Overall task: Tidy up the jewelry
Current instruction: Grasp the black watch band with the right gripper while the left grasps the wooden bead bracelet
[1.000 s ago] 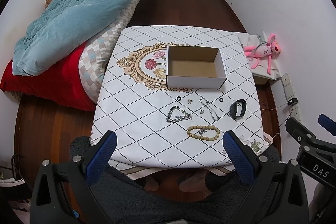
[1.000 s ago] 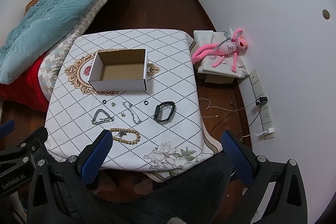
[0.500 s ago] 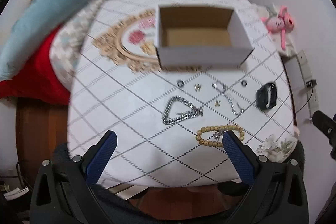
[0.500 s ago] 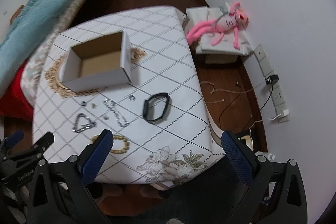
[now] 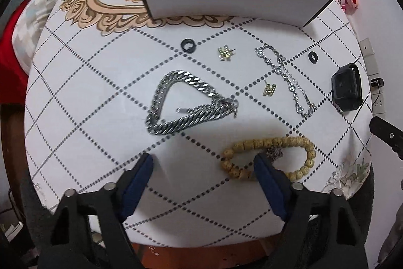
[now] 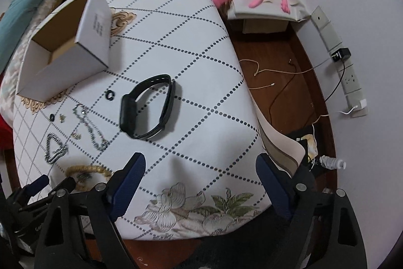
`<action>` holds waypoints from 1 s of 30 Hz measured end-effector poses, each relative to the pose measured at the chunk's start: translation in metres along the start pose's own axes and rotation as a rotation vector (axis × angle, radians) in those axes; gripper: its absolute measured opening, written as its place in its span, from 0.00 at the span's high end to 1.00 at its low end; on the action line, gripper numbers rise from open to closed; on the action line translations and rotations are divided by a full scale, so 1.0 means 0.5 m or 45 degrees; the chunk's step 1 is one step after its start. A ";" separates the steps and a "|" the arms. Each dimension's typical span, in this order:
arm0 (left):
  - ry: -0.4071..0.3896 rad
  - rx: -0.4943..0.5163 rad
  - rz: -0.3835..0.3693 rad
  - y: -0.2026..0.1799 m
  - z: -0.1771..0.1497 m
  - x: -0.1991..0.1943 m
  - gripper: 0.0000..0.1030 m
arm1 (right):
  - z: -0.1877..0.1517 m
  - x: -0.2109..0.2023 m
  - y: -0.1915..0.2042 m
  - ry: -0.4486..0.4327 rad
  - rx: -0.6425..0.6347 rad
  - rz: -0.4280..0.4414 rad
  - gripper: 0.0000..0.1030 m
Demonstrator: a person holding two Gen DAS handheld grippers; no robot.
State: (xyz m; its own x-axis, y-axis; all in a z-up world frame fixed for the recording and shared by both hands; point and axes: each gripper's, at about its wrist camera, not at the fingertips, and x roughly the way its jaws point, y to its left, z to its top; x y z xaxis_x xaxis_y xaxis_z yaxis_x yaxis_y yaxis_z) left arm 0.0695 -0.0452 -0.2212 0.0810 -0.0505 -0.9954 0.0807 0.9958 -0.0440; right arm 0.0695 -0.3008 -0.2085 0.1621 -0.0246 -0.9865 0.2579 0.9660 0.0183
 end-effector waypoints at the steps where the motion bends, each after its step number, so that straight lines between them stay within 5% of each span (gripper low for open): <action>1: -0.015 0.012 0.008 -0.004 0.000 -0.001 0.27 | 0.005 0.006 -0.001 0.004 0.004 0.002 0.13; 5: -0.069 0.062 0.041 -0.021 -0.003 -0.013 0.53 | 0.021 0.018 -0.001 0.006 0.017 0.015 0.13; 7: -0.089 0.087 0.041 -0.029 -0.004 -0.021 0.85 | 0.030 0.024 0.001 0.000 0.024 0.020 0.14; 8: -0.093 0.095 0.040 -0.030 -0.003 -0.022 0.91 | 0.033 0.027 0.001 -0.003 0.028 0.022 0.15; 20: -0.234 0.098 0.088 -0.003 0.028 -0.088 0.93 | 0.063 0.074 0.001 -0.069 0.095 0.081 0.41; 23: -0.261 0.100 0.100 0.002 0.026 -0.099 0.93 | 0.061 0.088 0.013 -0.087 0.086 0.081 0.59; 25: -0.276 0.100 0.102 0.023 0.028 -0.105 0.94 | 0.059 0.090 0.027 -0.121 0.062 0.097 0.92; 30: -0.330 0.091 0.094 0.008 0.038 -0.118 0.94 | 0.035 0.082 0.055 -0.147 0.022 0.094 0.94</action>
State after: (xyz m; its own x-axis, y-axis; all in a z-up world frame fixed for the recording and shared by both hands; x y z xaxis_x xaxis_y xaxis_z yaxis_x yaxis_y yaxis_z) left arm 0.0838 -0.0396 -0.1612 0.3403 -0.0055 -0.9403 0.1344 0.9900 0.0428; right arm 0.1000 -0.2795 -0.2457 0.2891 0.0161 -0.9572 0.2573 0.9618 0.0939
